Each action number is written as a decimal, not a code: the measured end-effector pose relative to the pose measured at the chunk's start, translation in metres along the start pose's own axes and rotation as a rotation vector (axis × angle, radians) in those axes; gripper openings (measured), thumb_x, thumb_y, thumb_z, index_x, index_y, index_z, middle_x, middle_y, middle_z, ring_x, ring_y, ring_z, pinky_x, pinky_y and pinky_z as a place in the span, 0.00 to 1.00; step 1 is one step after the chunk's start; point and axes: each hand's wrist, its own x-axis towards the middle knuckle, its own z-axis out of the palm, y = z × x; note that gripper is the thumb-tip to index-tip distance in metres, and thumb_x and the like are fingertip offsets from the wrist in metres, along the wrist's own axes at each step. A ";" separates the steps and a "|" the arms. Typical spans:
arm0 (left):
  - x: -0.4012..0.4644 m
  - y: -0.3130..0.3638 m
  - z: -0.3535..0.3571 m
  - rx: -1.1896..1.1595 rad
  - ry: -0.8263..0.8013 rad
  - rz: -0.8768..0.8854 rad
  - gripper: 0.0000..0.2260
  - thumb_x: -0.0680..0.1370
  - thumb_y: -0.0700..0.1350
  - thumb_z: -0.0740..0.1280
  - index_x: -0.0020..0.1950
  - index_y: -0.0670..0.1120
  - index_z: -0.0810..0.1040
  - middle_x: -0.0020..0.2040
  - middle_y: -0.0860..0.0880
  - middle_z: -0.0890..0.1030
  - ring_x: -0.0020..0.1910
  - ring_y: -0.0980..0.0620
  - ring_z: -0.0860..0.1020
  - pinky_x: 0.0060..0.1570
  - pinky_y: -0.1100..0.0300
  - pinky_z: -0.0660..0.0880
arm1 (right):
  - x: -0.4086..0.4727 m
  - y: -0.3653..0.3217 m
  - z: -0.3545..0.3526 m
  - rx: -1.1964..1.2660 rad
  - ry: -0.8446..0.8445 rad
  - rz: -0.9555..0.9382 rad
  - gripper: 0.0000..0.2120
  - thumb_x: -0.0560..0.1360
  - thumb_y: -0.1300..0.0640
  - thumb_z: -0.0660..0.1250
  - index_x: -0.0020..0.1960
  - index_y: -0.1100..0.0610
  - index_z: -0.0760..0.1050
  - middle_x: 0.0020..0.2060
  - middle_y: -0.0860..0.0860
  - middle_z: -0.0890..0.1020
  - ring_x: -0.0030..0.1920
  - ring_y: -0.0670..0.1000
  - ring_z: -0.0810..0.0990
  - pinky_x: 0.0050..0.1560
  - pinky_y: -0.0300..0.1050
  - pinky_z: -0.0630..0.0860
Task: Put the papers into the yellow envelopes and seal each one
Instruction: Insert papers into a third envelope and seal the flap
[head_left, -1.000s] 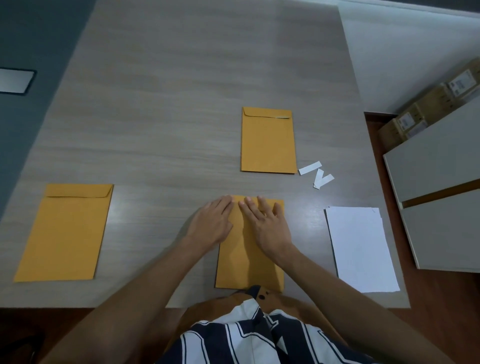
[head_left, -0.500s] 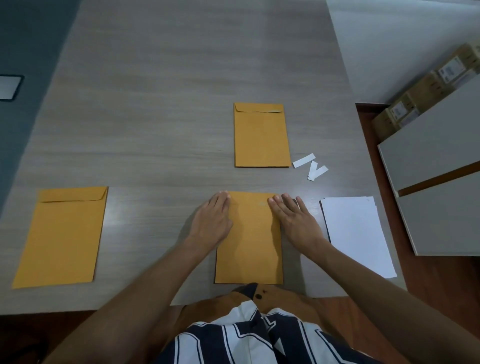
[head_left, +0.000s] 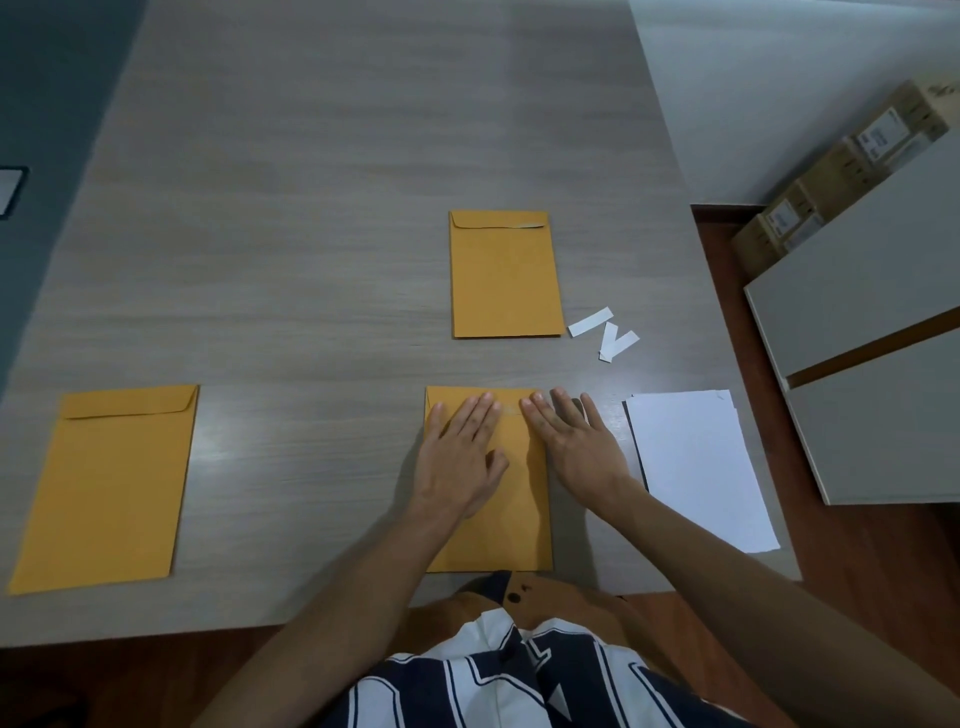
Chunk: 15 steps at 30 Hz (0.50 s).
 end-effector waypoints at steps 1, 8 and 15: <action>-0.001 -0.005 0.000 -0.004 0.005 -0.011 0.32 0.77 0.59 0.35 0.80 0.50 0.47 0.80 0.53 0.48 0.79 0.55 0.47 0.76 0.43 0.44 | 0.000 0.000 0.000 -0.008 -0.003 0.004 0.29 0.83 0.56 0.48 0.77 0.51 0.33 0.79 0.50 0.44 0.78 0.56 0.40 0.77 0.57 0.39; -0.016 -0.048 -0.002 -0.025 0.006 -0.105 0.31 0.76 0.58 0.32 0.80 0.54 0.45 0.80 0.57 0.47 0.79 0.56 0.45 0.76 0.45 0.37 | -0.001 0.001 -0.007 -0.014 -0.052 0.020 0.29 0.83 0.57 0.45 0.78 0.49 0.33 0.79 0.48 0.43 0.78 0.55 0.39 0.76 0.59 0.39; -0.020 -0.051 -0.007 -0.045 0.006 -0.171 0.28 0.80 0.58 0.40 0.80 0.54 0.50 0.79 0.58 0.51 0.79 0.49 0.49 0.75 0.43 0.40 | 0.005 -0.005 -0.006 0.023 -0.023 0.042 0.31 0.81 0.59 0.50 0.79 0.50 0.39 0.79 0.48 0.48 0.78 0.55 0.40 0.76 0.58 0.38</action>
